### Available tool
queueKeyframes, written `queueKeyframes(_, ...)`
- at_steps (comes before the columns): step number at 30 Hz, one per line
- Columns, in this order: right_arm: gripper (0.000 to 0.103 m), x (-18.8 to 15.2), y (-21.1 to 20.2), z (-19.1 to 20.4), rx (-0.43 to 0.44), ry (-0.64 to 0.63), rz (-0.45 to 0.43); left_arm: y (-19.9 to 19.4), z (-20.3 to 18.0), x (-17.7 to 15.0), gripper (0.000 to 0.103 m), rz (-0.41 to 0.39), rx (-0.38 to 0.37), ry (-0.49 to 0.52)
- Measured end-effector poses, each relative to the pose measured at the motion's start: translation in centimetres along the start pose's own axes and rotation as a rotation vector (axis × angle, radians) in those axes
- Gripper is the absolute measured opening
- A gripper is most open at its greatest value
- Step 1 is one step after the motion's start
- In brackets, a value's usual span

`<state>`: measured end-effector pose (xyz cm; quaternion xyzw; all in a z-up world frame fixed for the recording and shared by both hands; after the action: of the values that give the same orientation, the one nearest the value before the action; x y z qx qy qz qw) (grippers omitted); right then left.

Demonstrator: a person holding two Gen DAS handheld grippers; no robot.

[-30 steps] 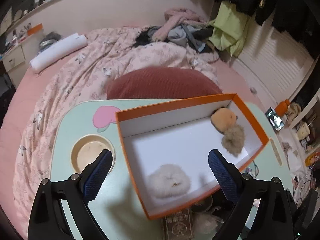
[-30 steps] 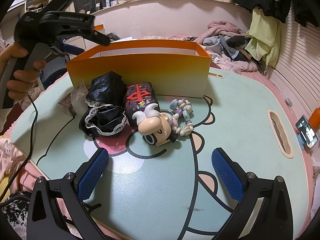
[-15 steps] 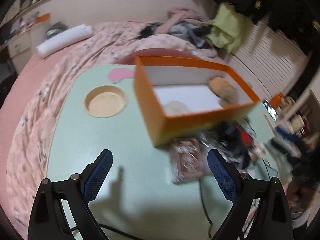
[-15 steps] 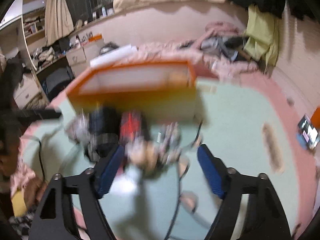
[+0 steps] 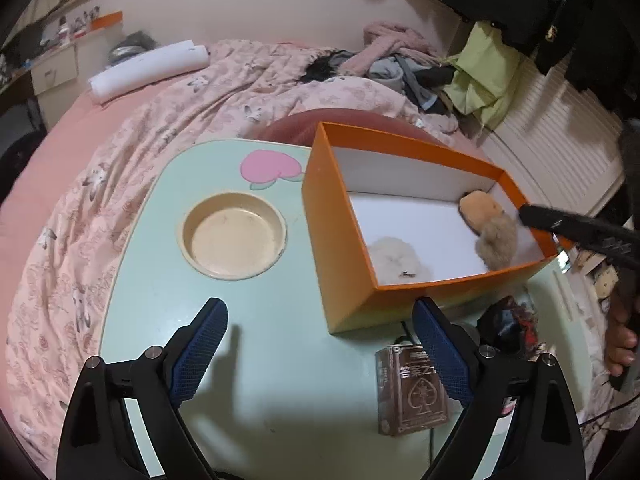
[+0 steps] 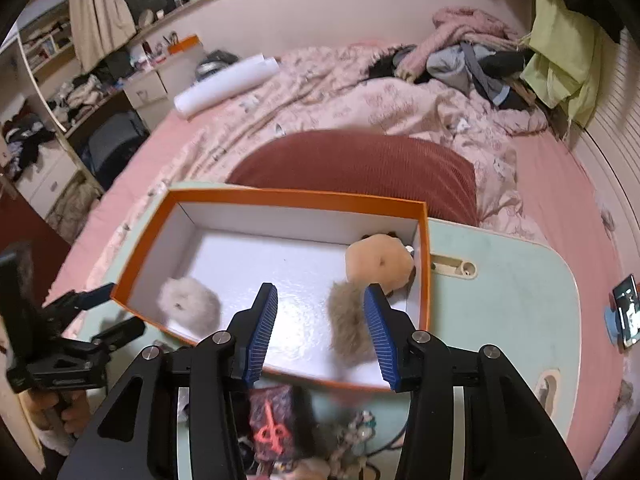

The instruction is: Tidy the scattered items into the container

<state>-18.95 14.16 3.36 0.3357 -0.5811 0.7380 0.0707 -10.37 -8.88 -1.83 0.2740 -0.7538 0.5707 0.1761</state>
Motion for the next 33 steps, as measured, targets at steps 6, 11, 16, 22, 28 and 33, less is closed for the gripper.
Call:
queueKeyframes(6, 0.047, 0.0, 2.5, -0.8, -0.088, 0.018, 0.113, -1.9, -0.7, -0.9, 0.093, -0.030, -0.065, -0.001)
queueKeyframes(11, 0.039, -1.0, 4.7, -1.6, -0.207, -0.008, 0.196, -3.0, -1.5, -2.5, 0.093, -0.034, -0.108, 0.008)
queueKeyframes(16, 0.025, -0.7, 2.9, -1.7, -0.145, 0.036, 0.118, -3.6, -2.3, -4.3, 0.093, -0.027, -0.126, 0.027)
queueKeyframes(22, 0.025, -1.2, -3.8, 0.2, -0.059, 0.049, -0.077, -4.3, -3.4, -6.0, 0.093, -0.016, -0.145, 0.039)
queueKeyframes(28, 0.025, -4.8, -6.8, 4.4, 0.120, 0.010, -0.137, -4.6, -4.9, -8.0, 0.093, -0.013, -0.132, 0.082)
queueKeyframes(33, 0.028, -7.2, -4.3, 5.5, 0.131, -0.011, -0.108, -3.7, -5.6, -9.3, 0.093, 0.003, -0.117, 0.090)
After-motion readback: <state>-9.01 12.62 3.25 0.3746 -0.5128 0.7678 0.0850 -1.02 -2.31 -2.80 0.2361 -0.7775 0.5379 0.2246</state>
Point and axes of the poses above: each gripper's, at about its wrist camera, not at the fingertips, and y roughly the way its jaws point, z to its left, x to its top, the point moved 6 cm from there along y, roughly the way its jaws point, and after that the axes turned 5 degrees about -y, right-handed, at the moved point
